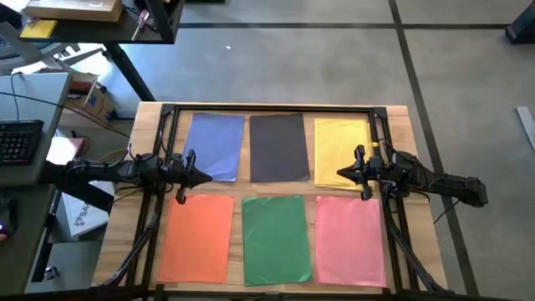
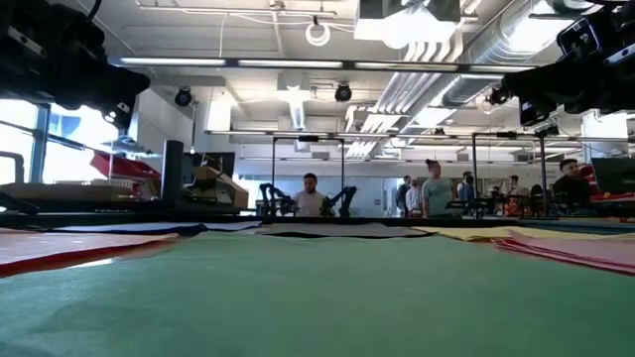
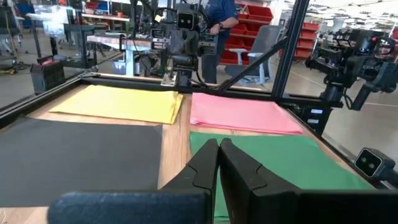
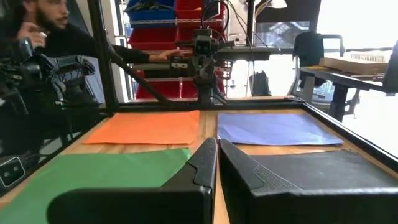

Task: Organize paper
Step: Return to Home Position

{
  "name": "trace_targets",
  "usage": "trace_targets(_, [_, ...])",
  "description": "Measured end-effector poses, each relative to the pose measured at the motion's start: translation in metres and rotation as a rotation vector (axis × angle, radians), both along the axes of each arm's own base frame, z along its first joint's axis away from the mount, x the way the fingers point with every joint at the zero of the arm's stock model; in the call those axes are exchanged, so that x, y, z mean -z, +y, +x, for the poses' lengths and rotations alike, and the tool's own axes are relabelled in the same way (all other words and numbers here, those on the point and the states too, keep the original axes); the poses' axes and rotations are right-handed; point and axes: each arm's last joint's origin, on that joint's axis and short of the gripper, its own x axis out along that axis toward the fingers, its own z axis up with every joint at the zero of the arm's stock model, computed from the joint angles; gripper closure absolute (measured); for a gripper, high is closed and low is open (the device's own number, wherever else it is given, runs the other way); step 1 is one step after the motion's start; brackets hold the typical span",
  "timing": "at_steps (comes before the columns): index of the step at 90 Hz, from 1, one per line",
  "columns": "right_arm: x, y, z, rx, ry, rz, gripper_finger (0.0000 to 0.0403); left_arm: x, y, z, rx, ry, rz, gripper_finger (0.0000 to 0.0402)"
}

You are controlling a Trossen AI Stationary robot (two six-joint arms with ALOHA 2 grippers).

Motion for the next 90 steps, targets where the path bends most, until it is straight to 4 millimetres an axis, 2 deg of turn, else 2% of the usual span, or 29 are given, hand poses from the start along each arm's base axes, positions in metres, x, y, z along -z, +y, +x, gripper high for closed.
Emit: trace_targets(90, [0.0000, 0.0000, 0.0000, 0.000, 0.000, 0.000, 0.0403, -0.0001, 0.0000, 0.0000, 0.000, 0.000, 0.000, 0.0402])
